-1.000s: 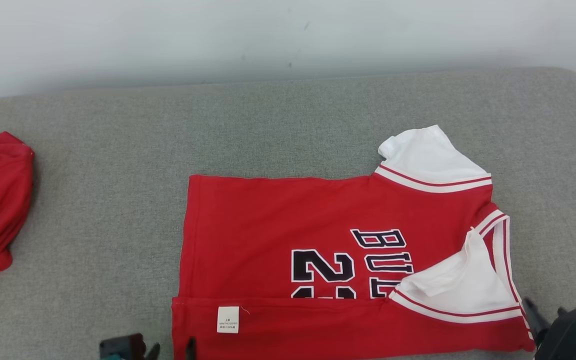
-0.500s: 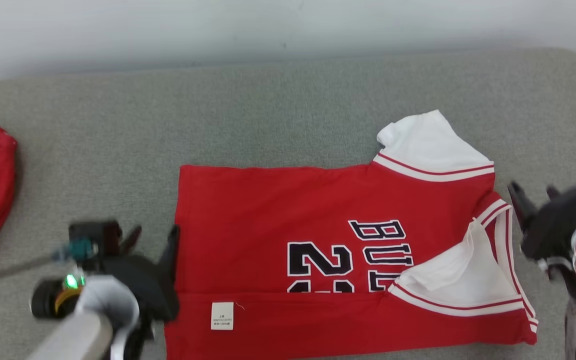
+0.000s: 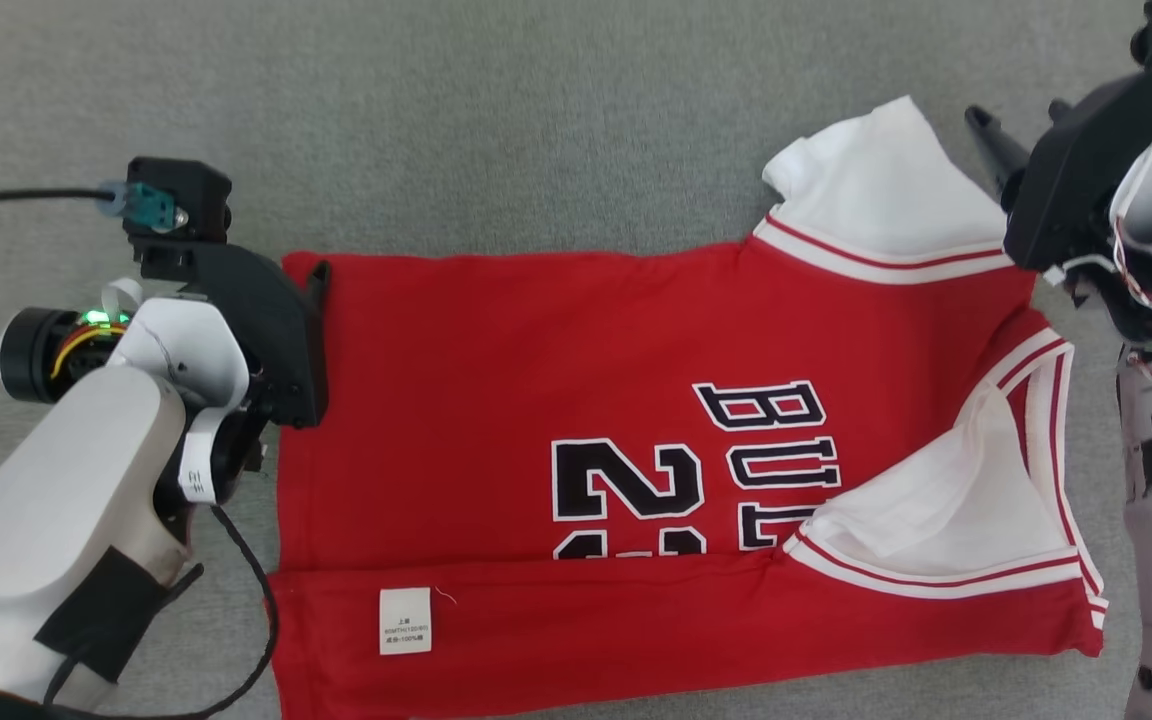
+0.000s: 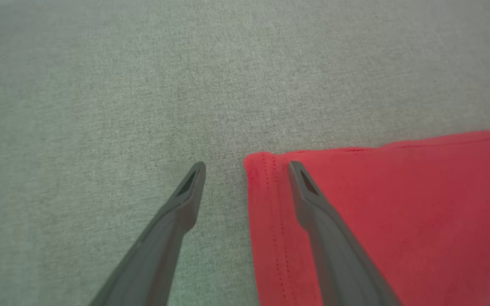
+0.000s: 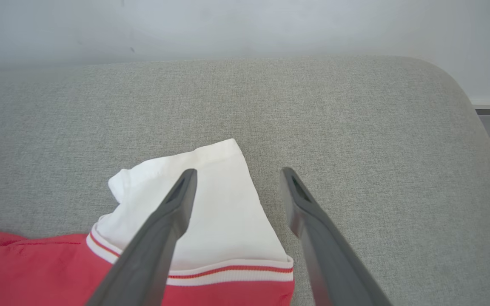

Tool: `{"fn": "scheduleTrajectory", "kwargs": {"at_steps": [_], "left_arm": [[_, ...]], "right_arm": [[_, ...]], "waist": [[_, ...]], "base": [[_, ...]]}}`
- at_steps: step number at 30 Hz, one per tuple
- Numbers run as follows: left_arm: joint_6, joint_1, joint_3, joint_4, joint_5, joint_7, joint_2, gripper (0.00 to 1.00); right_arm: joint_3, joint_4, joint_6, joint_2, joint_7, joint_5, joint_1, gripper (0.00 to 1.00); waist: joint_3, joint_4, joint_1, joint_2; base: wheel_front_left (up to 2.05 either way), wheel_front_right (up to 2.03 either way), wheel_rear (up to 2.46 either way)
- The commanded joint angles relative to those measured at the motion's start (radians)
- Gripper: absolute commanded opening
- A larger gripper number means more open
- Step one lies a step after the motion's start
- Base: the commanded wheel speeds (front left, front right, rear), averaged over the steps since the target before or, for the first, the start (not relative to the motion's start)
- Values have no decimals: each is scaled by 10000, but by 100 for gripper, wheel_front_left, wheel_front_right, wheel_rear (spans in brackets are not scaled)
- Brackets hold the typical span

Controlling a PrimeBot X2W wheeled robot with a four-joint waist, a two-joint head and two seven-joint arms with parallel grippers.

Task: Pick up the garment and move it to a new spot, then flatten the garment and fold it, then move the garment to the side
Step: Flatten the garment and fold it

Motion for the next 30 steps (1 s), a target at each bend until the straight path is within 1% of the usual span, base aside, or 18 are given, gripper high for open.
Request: {"fn": "scheduleTrajectory", "kwargs": {"at_steps": [1, 4, 6, 11, 12, 13, 15, 16, 20, 27, 30], "left_arm": [[-13, -186, -79, 67, 149, 150, 75, 100], [-64, -461, -243, 128, 212, 579, 119, 100], [36, -562, -324, 150, 306, 735, 191, 100], [-42, -663, -605, 243, 224, 1533, 288, 100], [-57, -692, -672, 223, 197, 1736, 311, 96], [-36, -682, -718, 201, 135, 1958, 316, 54], [-46, -711, -786, 82, 33, 2272, 316, 34], [-28, -748, -807, 20, 10, 2390, 333, 0], [20, -828, -797, -251, -64, 2757, 455, 0], [191, -1005, -689, -724, 21, 2847, 668, 0], [171, -1103, -772, -939, 138, 2912, 735, 0]], "right_arm": [[40, 134, -24, -83, -124, 19, -173, 100], [222, 544, -24, -196, -374, 53, -541, 100], [309, 752, -24, -210, -516, 102, -710, 100], [511, 1141, -24, -340, -596, 133, -1042, 100], [529, 1204, -24, -360, -597, 139, -1106, 100], [564, 1257, -24, -378, -597, 116, -1158, 100], [617, 1374, -24, -465, -531, 21, -1245, 100], [639, 1454, -24, -508, -481, 14, -1291, 100], [775, 1644, -24, -711, -317, 56, -1431, 100], [600, 2168, -24, -966, -597, -129, -1791, 100], [738, 2454, -24, -1115, -610, -233, -1921, 100]], "waist": [[589, -142, -3, -2], [715, -67, -3, -2], [768, -28, -3, -2], [903, 44, -3, -2], [924, 60, -3, -2], [941, 78, -3, -2], [975, 115, -3, -2], [993, 131, -3, -2], [1112, 216, -3, -2], [1454, 456, -3, -2], [1647, 587, -3, -2]], "base": [[0, 0, 0], [0, 0, 0], [0, 0, 0], [0, 0, 0], [0, 0, 0], [0, 0, 0], [0, 0, 0], [0, 0, 0], [0, 0, 0], [0, 0, 0], [0, 0, 0]]}}
